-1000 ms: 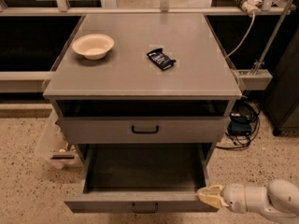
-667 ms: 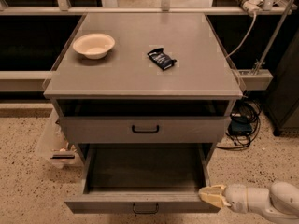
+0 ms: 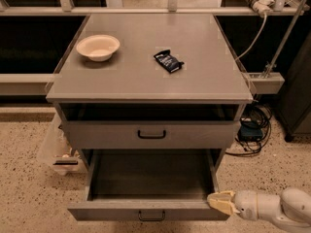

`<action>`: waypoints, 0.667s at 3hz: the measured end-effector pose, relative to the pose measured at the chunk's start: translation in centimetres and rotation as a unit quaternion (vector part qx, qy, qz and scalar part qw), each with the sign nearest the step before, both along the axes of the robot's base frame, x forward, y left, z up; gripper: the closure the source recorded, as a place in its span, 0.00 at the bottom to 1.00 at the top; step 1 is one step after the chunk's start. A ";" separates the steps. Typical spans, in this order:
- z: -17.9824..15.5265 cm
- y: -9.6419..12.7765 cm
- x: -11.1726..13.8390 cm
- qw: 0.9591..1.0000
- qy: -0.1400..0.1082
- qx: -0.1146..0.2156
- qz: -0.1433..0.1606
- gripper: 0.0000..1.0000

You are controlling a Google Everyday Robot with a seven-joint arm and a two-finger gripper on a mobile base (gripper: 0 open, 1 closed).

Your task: Close middle drawer

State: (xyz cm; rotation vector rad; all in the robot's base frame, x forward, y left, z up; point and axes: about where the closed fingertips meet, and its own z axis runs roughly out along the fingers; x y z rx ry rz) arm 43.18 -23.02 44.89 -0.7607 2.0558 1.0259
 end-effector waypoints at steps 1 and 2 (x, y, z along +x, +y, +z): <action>-0.5 -0.5 0.6 1.000 0.005 -0.008 -0.011 1.00; -0.3 -0.5 0.7 1.000 0.006 -0.007 -0.013 1.00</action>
Offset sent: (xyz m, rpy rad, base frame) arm 0.0801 -0.0409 -0.0112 -0.0557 -0.0400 -0.1781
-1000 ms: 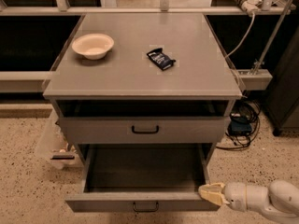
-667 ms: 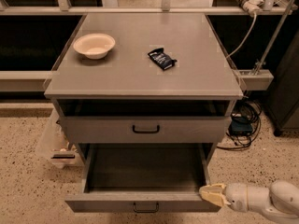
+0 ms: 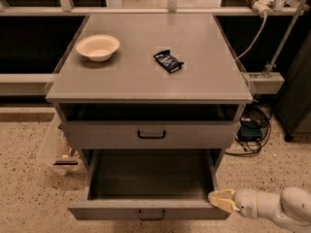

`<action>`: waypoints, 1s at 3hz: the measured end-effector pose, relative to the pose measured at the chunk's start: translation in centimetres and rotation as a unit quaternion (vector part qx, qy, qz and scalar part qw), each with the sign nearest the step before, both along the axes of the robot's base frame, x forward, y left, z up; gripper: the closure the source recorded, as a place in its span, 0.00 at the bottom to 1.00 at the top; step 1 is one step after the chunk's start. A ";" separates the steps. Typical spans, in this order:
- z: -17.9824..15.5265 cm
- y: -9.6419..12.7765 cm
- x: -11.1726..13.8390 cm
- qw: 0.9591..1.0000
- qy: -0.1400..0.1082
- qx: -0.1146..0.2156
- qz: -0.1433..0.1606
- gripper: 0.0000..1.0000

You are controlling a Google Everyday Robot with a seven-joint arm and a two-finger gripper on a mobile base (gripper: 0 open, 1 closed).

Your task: Close middle drawer

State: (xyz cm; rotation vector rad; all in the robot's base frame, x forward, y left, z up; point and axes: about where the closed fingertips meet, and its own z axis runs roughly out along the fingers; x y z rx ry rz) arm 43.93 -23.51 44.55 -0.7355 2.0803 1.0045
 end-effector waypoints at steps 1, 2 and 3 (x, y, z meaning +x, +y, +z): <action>1.2 -0.9 4.4 0.999 -0.030 -0.004 -0.034 1.00; 2.0 -1.3 4.4 0.999 -0.031 -0.013 -0.033 1.00; 4.7 -2.4 0.2 1.000 -0.013 -0.015 -0.024 1.00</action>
Offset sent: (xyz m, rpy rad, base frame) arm 0.0196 -0.0098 0.0247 -0.0389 -0.0282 -0.0245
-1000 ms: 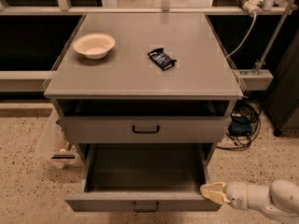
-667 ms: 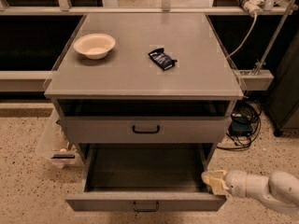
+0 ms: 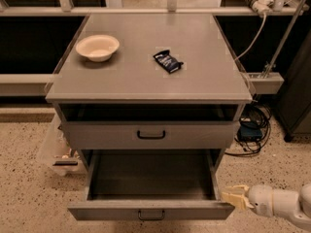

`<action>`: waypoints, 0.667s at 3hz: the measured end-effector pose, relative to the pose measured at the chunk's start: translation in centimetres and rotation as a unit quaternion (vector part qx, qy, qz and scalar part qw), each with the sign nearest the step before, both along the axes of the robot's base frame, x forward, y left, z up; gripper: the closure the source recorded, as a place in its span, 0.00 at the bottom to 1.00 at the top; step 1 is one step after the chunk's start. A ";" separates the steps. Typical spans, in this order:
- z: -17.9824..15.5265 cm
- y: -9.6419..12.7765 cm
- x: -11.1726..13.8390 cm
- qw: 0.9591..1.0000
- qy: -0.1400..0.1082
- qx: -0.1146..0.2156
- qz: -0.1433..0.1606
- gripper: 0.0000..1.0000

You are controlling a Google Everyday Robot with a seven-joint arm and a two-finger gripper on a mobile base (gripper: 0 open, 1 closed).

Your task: Close middle drawer

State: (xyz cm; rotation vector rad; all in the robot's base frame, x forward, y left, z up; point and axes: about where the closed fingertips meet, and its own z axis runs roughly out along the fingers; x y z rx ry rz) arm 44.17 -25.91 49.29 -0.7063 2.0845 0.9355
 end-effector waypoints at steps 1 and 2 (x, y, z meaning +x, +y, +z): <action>1.6 -2.2 -6.5 0.999 0.051 -0.019 -0.002 1.00; -0.5 -3.2 -13.5 0.992 0.128 -0.001 -0.003 1.00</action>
Offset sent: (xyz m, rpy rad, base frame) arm -0.2058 -0.0468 -0.0240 0.0278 0.4094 -0.0197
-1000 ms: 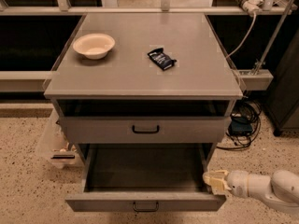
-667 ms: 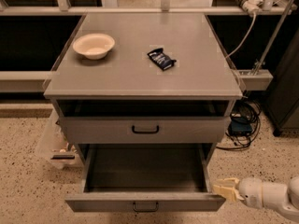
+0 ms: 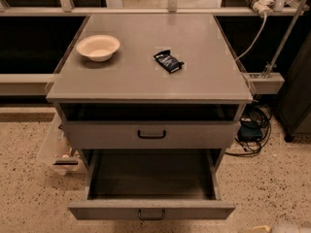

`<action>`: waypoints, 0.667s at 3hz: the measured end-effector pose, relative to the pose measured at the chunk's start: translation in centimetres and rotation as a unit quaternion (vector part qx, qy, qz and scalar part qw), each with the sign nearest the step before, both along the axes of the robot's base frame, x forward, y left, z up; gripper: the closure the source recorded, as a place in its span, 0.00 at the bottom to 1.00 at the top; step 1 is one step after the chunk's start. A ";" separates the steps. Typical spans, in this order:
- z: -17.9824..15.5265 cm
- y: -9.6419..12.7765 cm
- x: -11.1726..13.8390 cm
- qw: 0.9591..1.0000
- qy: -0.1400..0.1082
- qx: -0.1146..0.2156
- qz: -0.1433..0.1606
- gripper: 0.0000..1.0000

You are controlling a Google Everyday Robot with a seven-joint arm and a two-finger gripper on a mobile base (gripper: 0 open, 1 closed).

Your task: Close middle drawer

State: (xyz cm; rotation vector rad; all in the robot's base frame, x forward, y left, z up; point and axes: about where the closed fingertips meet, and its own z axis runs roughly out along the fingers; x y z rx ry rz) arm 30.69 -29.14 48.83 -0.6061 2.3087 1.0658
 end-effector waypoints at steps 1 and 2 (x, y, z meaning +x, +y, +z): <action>-5.0 1.8 -1.4 0.999 0.028 0.047 0.004 1.00; -9.1 5.2 -0.1 0.993 0.027 0.115 0.011 1.00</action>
Offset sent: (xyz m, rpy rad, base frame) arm 0.0359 0.1218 -0.1610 0.5253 0.0218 0.0462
